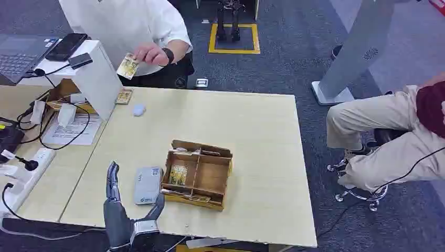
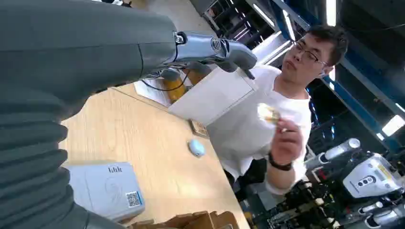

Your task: Pass the card to the sensor for recognition and then transmit it.

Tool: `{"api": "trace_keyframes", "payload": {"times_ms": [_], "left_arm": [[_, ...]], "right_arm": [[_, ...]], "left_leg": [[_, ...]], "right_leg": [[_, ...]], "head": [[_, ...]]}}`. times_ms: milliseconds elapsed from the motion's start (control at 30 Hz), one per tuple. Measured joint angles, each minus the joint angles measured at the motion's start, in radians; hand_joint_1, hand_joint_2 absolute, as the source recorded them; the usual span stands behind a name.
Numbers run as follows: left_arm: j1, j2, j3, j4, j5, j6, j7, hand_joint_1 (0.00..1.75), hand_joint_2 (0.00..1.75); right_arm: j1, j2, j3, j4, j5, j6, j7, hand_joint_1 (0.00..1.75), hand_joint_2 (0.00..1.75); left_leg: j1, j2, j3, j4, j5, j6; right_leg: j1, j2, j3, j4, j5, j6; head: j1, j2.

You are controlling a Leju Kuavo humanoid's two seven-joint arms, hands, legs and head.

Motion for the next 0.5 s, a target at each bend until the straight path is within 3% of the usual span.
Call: {"api": "trace_keyframes", "payload": {"times_ms": [267,300,333,500], "left_arm": [[0.000,0.000,0.000,0.000,-0.003,0.000,0.000,0.00,1.75],[0.000,0.000,0.000,0.000,-0.003,0.000,0.000,0.00,0.00],[0.000,0.000,0.000,0.000,-0.003,0.000,-0.001,0.00,1.75],[-0.007,-0.005,0.000,0.000,0.068,0.000,-0.049,0.00,1.75]], "right_arm": [[0.000,0.000,0.000,0.000,0.000,0.000,0.000,0.00,1.75],[-0.001,0.000,0.000,0.000,-0.002,0.000,0.000,0.00,1.75],[-0.001,0.000,0.000,0.000,-0.003,0.000,0.000,0.00,1.75],[-0.001,0.000,0.002,0.000,-0.008,0.000,-0.001,0.00,1.75]], "left_leg": [[0.000,0.000,0.000,0.000,0.000,0.000],[0.000,0.000,0.000,0.000,0.000,0.000],[0.000,0.000,0.000,0.000,0.000,0.000],[0.000,0.000,0.000,0.000,0.000,0.000]], "right_leg": [[0.000,0.000,0.000,0.000,0.000,0.000],[0.000,0.000,0.000,0.000,0.000,0.000],[0.000,0.000,0.000,0.000,0.000,0.000],[0.000,0.000,0.000,0.000,0.000,0.000]], "head": [[0.000,0.000],[0.000,0.000],[0.000,0.000],[0.000,0.000]]}}
